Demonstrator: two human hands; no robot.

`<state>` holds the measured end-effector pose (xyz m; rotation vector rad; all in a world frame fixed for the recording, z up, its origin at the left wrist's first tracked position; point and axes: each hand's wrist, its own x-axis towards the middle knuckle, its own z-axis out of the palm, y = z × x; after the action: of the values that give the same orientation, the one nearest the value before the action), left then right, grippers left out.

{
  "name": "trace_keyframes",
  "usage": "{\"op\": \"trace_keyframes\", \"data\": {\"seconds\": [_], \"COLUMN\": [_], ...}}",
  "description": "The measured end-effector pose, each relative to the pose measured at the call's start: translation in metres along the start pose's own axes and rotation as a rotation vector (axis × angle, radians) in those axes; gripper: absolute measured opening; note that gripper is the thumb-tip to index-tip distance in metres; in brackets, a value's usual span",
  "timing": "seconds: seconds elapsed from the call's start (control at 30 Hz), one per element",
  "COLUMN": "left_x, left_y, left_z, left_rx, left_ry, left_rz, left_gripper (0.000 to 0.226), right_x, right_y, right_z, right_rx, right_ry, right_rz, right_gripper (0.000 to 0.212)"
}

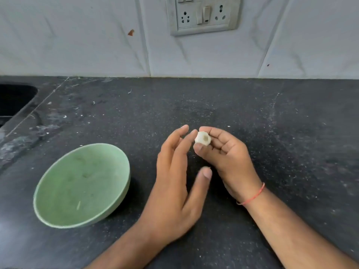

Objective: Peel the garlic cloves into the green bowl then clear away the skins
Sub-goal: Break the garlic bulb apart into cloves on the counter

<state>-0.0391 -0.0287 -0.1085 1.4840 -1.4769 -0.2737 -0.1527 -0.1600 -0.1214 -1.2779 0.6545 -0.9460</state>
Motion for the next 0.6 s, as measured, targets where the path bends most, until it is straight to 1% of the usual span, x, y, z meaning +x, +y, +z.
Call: {"op": "trace_keyframes", "data": {"seconds": [0.07,0.13,0.2,0.27,0.37,0.47,0.6], "left_x": [0.000,-0.003,-0.001,0.002,0.003,0.004,0.002], "left_y": [-0.020,-0.028,-0.028,-0.029,-0.030,-0.032,-0.028], "left_z": [0.004,0.001,-0.004,-0.005,-0.005,-0.002,-0.002], "left_rx": [0.040,0.022,-0.045,-0.082,-0.132,-0.175,-0.188], "left_ry": [0.045,0.073,0.050,0.024,0.023,0.006,-0.042], "left_rz": [0.007,-0.058,-0.154,-0.212,-0.234,-0.242,-0.176], "left_gripper": [0.055,0.048,0.043,0.044,0.045,0.038,0.036], "right_x": [0.002,-0.002,-0.004,-0.010,-0.022,-0.035,-0.047], "right_y": [0.004,0.006,0.007,0.006,0.001,-0.001,-0.003], "right_z": [-0.001,0.001,-0.001,0.000,0.002,0.003,0.005], "right_rx": [-0.004,-0.026,-0.086,-0.140,-0.155,-0.173,-0.160], "right_ry": [-0.028,-0.074,-0.113,-0.130,-0.096,-0.050,-0.070], "right_rz": [-0.046,-0.085,-0.118,-0.139,-0.171,-0.182,-0.192], "right_gripper": [0.038,0.035,0.034,0.036,0.044,0.047,0.038]}}
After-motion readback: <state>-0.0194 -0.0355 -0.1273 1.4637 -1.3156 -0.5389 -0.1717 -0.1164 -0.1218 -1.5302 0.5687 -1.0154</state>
